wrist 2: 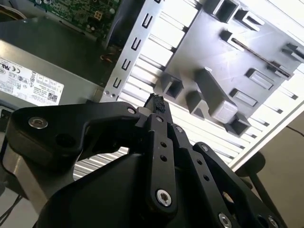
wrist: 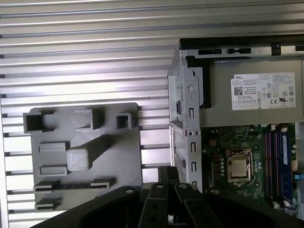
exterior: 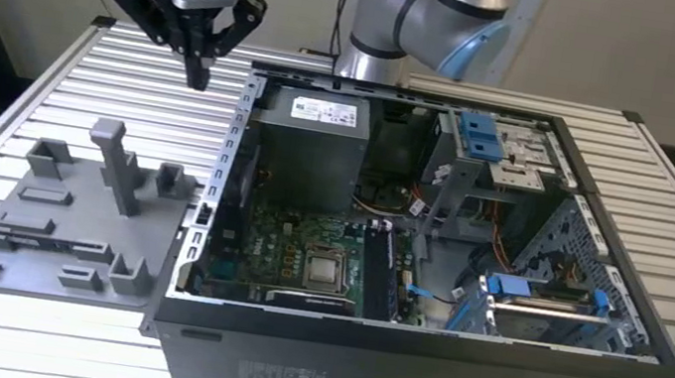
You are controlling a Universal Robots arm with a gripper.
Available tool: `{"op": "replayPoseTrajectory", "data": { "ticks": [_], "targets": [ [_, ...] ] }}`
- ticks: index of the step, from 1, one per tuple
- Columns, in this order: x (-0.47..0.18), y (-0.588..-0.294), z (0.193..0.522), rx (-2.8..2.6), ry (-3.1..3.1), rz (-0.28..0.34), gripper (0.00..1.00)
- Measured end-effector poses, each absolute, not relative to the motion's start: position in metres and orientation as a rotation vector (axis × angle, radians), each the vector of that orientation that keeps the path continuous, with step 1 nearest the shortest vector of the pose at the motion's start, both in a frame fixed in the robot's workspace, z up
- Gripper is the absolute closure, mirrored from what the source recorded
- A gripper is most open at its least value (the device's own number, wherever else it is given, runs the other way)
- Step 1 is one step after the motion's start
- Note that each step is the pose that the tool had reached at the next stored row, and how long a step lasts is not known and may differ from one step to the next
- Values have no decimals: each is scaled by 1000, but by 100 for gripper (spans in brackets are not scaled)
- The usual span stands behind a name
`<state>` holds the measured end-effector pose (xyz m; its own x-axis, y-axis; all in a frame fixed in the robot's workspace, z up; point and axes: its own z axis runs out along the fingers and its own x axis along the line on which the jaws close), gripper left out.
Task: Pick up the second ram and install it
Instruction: 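Reach for the second ram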
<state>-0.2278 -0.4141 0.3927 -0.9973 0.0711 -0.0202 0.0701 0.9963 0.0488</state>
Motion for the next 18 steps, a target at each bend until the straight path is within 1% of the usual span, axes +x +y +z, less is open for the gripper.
{"op": "replayPoseTrajectory", "data": {
  "ticks": [18],
  "targets": [
    [-259, -420, 393, 110, 3115, 75, 89]
  ]
}}
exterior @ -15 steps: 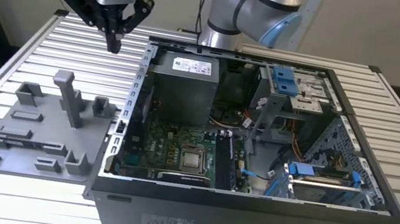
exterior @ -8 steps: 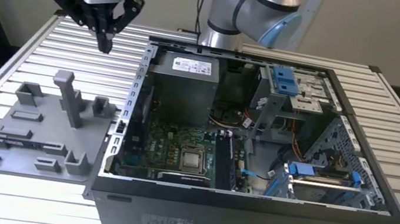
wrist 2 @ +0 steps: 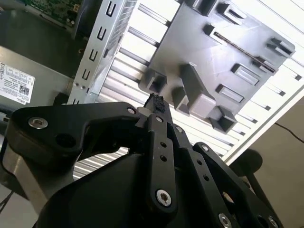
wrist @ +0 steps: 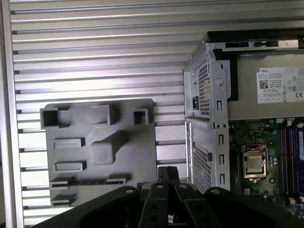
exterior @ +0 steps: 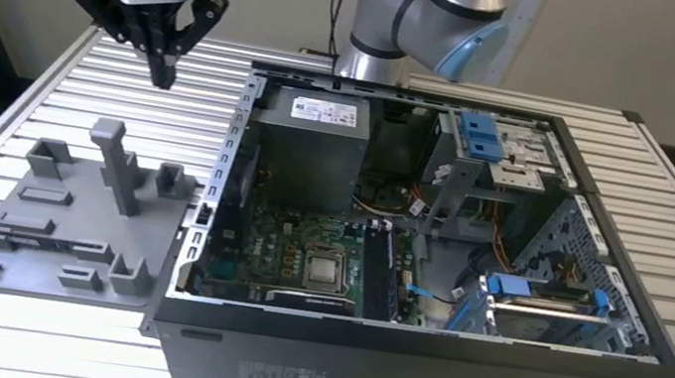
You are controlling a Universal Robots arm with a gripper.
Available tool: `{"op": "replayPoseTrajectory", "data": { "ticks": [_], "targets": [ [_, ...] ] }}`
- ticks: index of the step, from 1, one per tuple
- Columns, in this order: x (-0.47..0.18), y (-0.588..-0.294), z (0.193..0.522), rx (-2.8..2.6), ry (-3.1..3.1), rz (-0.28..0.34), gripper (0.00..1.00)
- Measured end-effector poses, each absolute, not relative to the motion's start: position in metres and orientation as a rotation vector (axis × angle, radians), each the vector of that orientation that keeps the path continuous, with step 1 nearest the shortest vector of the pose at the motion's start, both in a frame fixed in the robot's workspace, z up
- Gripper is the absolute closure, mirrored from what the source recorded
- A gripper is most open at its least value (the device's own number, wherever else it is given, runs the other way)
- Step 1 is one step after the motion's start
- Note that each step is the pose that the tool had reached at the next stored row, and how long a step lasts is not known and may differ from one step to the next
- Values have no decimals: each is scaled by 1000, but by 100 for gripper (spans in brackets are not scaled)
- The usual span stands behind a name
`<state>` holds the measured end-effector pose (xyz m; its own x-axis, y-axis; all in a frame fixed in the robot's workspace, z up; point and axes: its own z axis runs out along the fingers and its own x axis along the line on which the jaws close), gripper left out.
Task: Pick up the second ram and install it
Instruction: 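Reach for the second ram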
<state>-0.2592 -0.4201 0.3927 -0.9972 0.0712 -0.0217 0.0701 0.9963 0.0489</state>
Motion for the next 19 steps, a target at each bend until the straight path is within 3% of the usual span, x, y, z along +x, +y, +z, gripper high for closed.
{"op": "replayPoseTrajectory", "data": {
  "ticks": [19],
  "targets": [
    [-286, -425, 393, 110, 3115, 75, 89]
  ]
}}
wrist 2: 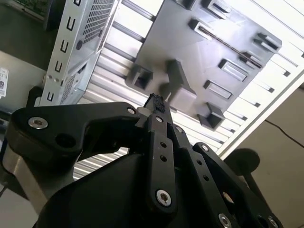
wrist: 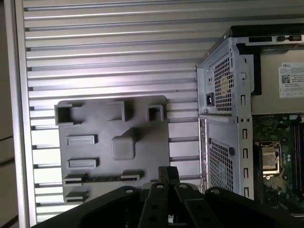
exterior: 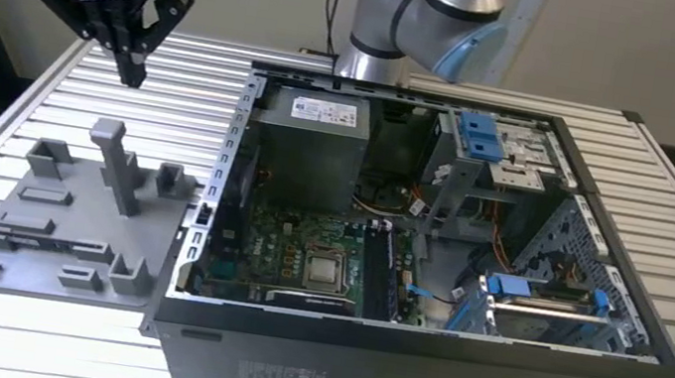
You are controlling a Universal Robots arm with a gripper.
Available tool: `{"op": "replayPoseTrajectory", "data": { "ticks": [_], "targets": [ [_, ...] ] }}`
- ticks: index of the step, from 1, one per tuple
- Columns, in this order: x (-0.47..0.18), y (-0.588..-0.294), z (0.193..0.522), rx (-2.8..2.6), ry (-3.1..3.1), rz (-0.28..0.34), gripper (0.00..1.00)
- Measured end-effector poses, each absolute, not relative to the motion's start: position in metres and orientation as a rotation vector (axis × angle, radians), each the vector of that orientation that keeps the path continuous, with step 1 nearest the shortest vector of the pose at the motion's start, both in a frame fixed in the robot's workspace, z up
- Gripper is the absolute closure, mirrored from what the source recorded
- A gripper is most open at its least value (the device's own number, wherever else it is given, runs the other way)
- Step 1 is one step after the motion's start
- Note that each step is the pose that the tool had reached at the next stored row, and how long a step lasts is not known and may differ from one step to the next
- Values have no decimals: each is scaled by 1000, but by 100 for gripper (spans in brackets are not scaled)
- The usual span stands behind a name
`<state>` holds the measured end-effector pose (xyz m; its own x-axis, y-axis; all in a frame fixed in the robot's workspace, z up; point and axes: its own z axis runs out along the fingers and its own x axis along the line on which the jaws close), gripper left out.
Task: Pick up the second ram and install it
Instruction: 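Reach for the second ram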
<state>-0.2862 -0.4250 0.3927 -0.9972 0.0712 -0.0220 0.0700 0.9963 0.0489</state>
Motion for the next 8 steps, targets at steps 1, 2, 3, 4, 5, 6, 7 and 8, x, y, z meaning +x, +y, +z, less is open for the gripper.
{"op": "replayPoseTrajectory", "data": {
  "ticks": [1, 2, 3, 4, 5, 6, 7, 8],
  "targets": [
    [-288, -425, 393, 110, 3115, 75, 89],
    [-289, -426, 393, 110, 3115, 75, 89],
    [-290, -426, 393, 110, 3115, 75, 89],
    [-291, -426, 393, 110, 3115, 75, 89],
    [-293, -426, 393, 110, 3115, 75, 89],
    [-294, -427, 393, 110, 3115, 75, 89],
    [-295, -427, 393, 110, 3115, 75, 89],
    [-297, -427, 393, 110, 3115, 75, 89]
  ]
}}
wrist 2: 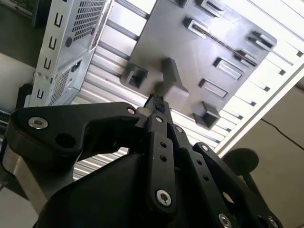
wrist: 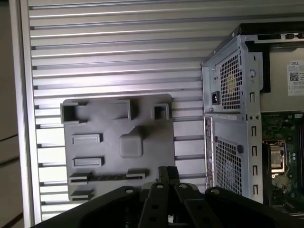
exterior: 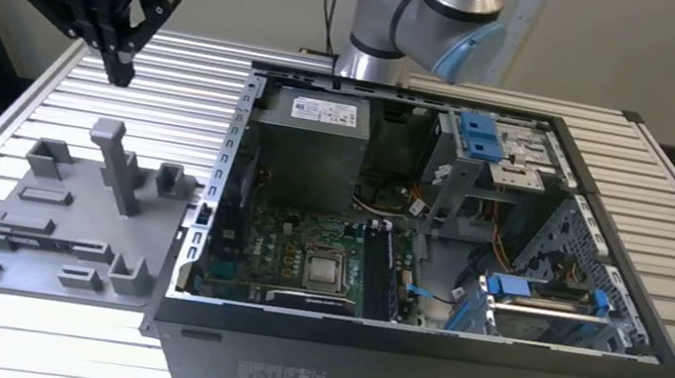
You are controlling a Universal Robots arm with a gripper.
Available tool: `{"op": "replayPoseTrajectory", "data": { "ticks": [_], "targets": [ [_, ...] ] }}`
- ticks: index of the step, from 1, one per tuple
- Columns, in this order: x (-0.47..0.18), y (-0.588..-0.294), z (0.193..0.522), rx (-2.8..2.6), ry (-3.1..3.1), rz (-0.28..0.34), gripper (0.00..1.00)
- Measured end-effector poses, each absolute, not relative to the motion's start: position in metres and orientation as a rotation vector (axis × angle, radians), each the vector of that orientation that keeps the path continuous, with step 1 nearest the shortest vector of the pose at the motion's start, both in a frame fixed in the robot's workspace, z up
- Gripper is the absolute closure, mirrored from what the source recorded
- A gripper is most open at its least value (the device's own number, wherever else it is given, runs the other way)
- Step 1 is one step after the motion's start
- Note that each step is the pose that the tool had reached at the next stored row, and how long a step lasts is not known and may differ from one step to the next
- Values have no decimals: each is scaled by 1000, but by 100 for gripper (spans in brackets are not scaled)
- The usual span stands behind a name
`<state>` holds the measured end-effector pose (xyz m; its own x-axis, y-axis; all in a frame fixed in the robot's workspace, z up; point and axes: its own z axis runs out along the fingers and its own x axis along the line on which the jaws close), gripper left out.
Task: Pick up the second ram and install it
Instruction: 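Reach for the second ram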
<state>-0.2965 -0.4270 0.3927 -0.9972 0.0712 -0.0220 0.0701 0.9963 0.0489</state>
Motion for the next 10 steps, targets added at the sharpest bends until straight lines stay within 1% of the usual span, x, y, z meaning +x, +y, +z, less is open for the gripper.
{"op": "replayPoseTrajectory", "data": {
  "ticks": [10],
  "targets": [
    [-310, -430, 393, 110, 3115, 75, 89]
  ]
}}
